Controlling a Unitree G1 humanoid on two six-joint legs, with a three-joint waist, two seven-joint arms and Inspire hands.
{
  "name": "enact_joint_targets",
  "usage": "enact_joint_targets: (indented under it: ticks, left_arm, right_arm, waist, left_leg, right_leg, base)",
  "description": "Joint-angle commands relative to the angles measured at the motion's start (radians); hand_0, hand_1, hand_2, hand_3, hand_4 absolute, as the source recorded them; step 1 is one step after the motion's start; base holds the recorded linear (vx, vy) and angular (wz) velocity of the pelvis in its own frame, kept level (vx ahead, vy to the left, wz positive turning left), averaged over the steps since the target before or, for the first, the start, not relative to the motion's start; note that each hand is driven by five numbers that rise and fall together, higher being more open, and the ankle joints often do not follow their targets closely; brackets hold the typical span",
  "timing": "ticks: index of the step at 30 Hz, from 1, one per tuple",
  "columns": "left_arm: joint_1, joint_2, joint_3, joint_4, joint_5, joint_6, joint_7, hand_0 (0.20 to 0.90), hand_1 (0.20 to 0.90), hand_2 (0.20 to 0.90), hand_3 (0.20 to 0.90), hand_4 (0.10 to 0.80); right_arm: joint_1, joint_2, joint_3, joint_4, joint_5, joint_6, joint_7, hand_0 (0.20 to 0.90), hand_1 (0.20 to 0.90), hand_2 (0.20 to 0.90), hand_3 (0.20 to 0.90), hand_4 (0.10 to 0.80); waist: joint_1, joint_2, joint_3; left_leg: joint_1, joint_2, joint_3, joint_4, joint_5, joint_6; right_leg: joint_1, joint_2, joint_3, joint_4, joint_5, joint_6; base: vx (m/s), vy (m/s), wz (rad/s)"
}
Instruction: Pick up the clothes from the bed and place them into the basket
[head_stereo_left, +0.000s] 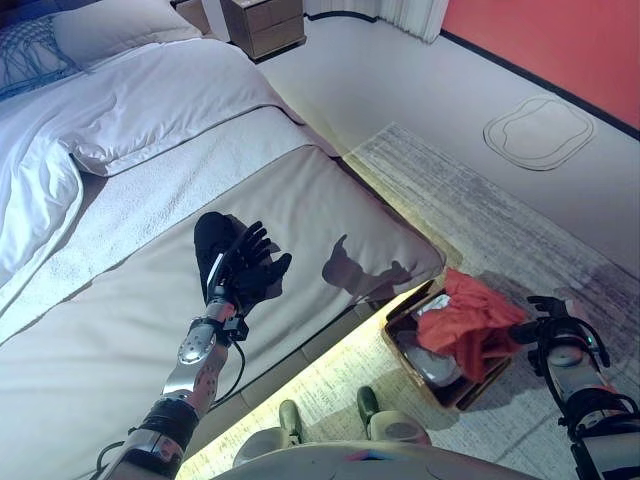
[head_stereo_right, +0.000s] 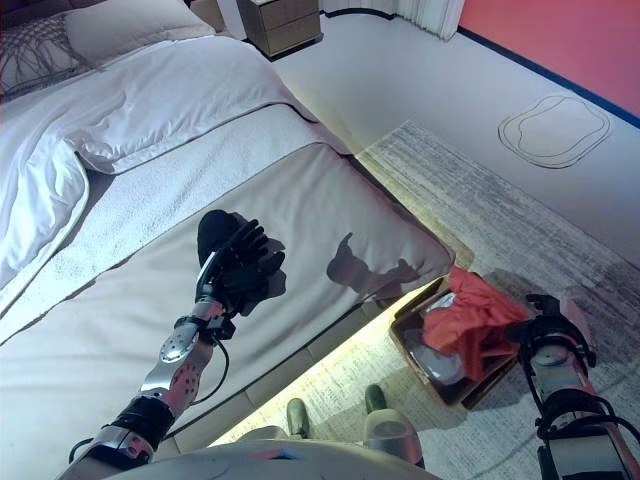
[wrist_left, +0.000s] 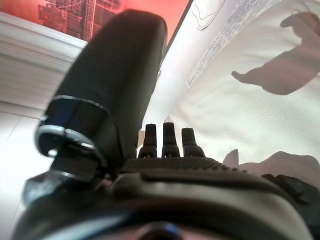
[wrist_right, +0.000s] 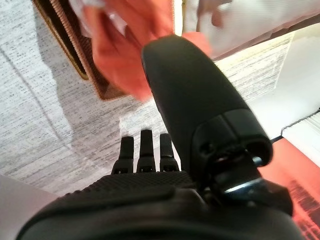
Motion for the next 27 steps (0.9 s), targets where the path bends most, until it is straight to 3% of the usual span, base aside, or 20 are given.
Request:
enact_joint_targets:
  ticks: [1,10,16,20,27]
  left_arm:
    - [-0.066,0.022,-0.019,-0.002,0.018,-0.078,-0.034,0.9,0.9,0.9,0.9,0.8]
    - [-0.062,0.021,-0.009,-0.013,0.015,-0.086,-0.024,0.9,0.9,0.9,0.9,0.8]
    - [-0.072,0.008,-0.001,-0.014,0.026,-0.084,0.025,0.9,0.9,0.9,0.9,0.8]
    - [-0.069,0.002,-0.003,-0.021,0.073,-0.102,0.076,0.9,0.9,0.9,0.9,0.8]
    - [-0.033,0.012,-0.005,0.007,0.151,-0.115,0.094,0.9,0.9,0.9,0.9,0.8]
  right_arm:
    - [-0.083,-0.065,0.022,0.006,-0.006,-0.04,-0.075,0.9,0.9,0.9,0.9,0.8]
    - [-0.077,-0.068,0.028,-0.048,-0.014,-0.028,-0.091,0.9,0.9,0.9,0.9,0.8]
    - [-0.161,-0.072,0.082,-0.263,-0.025,-0.017,-0.168,0.9,0.9,0.9,0.9,0.8]
    - [-0.248,-0.072,0.134,-0.414,-0.072,-0.015,-0.156,0.9,0.9,0.9,0.9,0.8]
    - [-0.455,-0.102,0.261,-0.434,-0.128,-0.055,-0.1,0.9,0.9,0.9,0.9,0.8]
  waist:
    - [0.022,-0.019,-0.051]
    - [0.03,-0.021,-0.044]
    - [0.05,-0.025,-0.033]
    - [0.069,-0.028,-0.028]
    - [0.15,-0.034,-0.011]
  left_leg:
    - [0.005,-0.022,-0.013,0.044,-0.128,0.018]
    - [0.009,-0.022,-0.03,0.026,-0.115,0.016]
    - [-0.001,-0.029,-0.068,0.029,-0.11,0.014]
    - [-0.016,-0.035,-0.097,0.052,-0.114,0.014]
    - [-0.064,-0.053,-0.177,0.116,-0.115,0.009]
  right_leg:
    - [-0.064,0.024,-0.008,0.048,0.008,-0.001]
    - [-0.059,0.022,-0.017,0.04,0.012,-0.002]
    - [-0.055,0.015,-0.039,0.048,0.006,-0.009]
    - [-0.056,0.01,-0.055,0.064,-0.01,-0.019]
    - [-0.055,0.002,-0.144,0.134,-0.068,-0.051]
  base:
    - [0.0,0.0,0.0]
    - [0.0,-0.001,0.0]
    - [0.0,-0.004,0.05]
    - [0.01,0.023,0.11]
    - [0.059,0.029,0.32]
